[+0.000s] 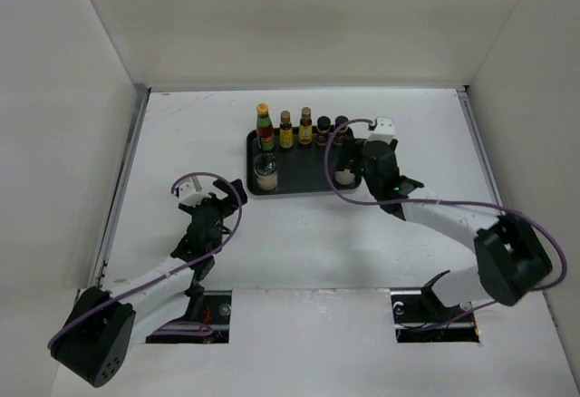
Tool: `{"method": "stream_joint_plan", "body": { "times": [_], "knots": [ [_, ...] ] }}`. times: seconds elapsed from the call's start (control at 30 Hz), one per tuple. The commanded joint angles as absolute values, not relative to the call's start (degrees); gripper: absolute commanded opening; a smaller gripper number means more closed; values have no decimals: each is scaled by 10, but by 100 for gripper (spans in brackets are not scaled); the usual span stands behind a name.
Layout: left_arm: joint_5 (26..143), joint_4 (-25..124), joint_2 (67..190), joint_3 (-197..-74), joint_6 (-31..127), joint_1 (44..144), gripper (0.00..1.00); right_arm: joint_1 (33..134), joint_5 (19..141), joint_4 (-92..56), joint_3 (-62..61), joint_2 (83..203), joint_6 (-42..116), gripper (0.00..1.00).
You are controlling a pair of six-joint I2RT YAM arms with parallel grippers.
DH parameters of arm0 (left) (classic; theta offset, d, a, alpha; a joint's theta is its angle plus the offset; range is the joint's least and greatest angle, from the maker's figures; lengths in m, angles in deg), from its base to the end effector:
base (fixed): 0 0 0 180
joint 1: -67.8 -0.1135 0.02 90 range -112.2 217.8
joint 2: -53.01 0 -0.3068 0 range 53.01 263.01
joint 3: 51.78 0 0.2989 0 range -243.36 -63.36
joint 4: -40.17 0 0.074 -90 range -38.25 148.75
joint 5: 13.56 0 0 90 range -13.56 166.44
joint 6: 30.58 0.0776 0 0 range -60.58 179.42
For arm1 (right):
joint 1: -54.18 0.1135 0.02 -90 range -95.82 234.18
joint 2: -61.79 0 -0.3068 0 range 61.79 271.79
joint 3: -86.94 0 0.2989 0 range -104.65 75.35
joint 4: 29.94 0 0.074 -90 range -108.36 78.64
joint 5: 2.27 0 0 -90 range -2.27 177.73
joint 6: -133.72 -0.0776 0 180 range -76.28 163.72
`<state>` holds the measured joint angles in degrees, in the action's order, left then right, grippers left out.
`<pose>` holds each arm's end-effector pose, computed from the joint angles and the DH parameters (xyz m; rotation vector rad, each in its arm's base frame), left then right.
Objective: Organize the condiment bottles
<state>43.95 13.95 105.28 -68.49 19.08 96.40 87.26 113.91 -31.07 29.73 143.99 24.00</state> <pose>0.2070 -0.0654 0.1597 -0.5832 1.6230 -0.4022 0.3376 0.1791 0.2331 0.0655 1.9444 0.1563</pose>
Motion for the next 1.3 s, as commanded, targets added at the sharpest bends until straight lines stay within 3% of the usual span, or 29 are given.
{"method": "stream_joint_plan", "body": {
  "times": [0.0,0.23,0.47,0.77,1.27],
  "knots": [
    [435,115,1026,-686,188,951,100,869,1167,-390,326,1340,226,100],
    [434,154,1043,-703,184,939,100,823,1255,-414,480,1192,111,100],
    [417,203,1057,-708,159,920,100,765,1250,-392,602,1129,-32,100],
    [435,261,1107,-737,142,913,100,724,1167,-445,635,1131,-73,100],
    [437,316,1062,-750,145,894,100,708,1132,-460,637,1152,-87,100]
  ]
}}
